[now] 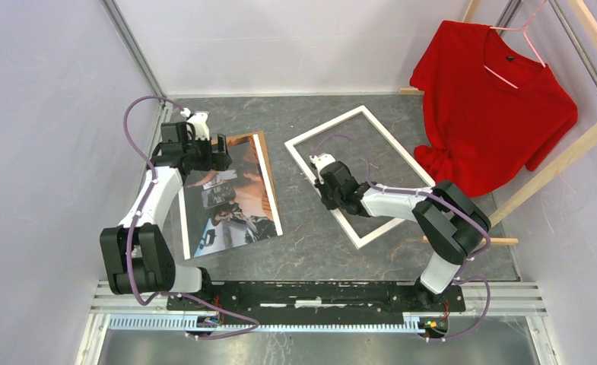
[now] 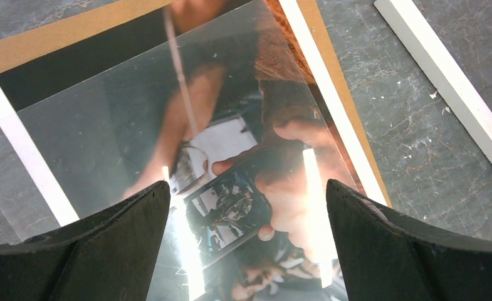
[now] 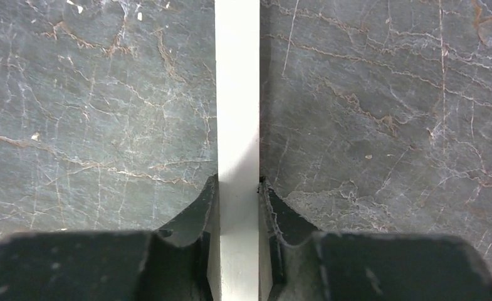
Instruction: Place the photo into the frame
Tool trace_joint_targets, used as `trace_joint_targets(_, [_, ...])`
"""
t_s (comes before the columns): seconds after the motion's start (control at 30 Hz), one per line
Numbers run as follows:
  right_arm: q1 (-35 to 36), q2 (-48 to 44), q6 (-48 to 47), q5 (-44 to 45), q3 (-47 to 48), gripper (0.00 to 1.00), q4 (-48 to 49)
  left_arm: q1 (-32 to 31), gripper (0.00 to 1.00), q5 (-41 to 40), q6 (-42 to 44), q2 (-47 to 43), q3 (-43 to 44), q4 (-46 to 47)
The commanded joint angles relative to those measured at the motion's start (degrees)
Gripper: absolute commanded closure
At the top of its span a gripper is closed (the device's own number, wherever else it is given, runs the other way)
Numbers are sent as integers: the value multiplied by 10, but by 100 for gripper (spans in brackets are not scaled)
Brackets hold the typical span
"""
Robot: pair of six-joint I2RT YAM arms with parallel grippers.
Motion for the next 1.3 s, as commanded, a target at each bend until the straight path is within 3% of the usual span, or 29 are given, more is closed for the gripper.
trace_joint_targets(0.0, [2,-6,19,25,58,84,-42,-16,0,23,22,-1,-6,-1])
trace_joint_targets(0.27, [2,-12,104,-10,217,100,-143,-38,0,36,32,9,-29,1])
trace_joint_targets(0.43, [2,-18,190,-63,309,100,-176,-58,0,45,33,2,-24,1])
trace_joint_targets(0.7, [2,-37,318,-142,389,100,-145,-58,0,65,4,-28,10,1])
trace_joint_targets(0.97, [1,-36,445,-211,444,100,-122,-59,0,84,-27,-62,27,0])
trace_joint_targets(1.27, [-4,-44,582,-293,400,100,-20,-59,0,109,-43,-97,42,16])
